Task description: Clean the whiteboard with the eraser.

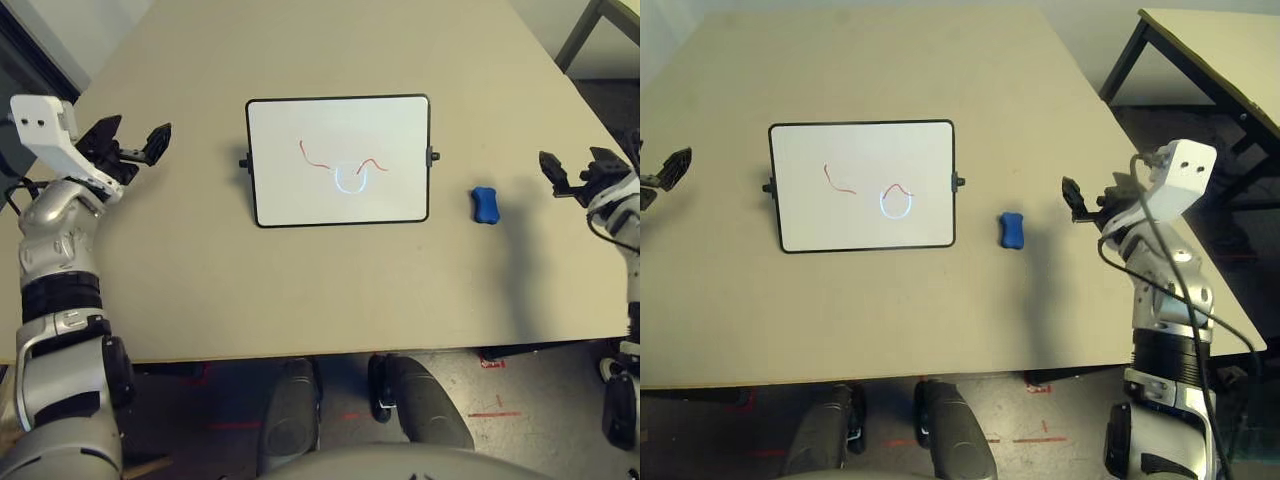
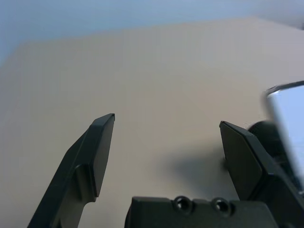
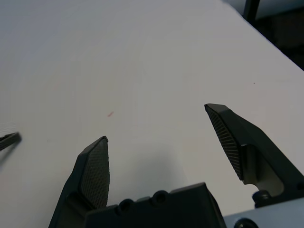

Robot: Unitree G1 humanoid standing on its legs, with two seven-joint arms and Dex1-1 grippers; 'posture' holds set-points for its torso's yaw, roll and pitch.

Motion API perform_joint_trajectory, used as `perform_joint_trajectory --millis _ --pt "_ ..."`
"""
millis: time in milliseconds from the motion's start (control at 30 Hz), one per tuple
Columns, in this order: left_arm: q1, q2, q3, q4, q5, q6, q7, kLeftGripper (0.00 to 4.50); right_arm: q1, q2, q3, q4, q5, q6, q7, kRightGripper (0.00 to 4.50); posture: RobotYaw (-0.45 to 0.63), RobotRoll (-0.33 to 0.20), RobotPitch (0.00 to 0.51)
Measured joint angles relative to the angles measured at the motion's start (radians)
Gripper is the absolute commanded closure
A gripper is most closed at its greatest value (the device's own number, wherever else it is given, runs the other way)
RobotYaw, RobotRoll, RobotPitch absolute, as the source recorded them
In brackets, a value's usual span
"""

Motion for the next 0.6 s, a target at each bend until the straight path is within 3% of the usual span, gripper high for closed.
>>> perform_joint_trajectory --millis 233,600 --pt "-0.024 -0.015 -0.072 -0.191 -0.021 0.134 -0.072 0.01 -0.099 0.013 0.059 -0.094 0.028 0.378 -0.026 0.02 -0.05 0.000 0.137" --pt "0.024 -0.116 -0.166 -0.426 -0.046 0.264 -0.078 0.01 -0.123 0.023 0.184 -0.126 0.024 0.534 -0.028 0.02 -0.06 0.000 0.141"
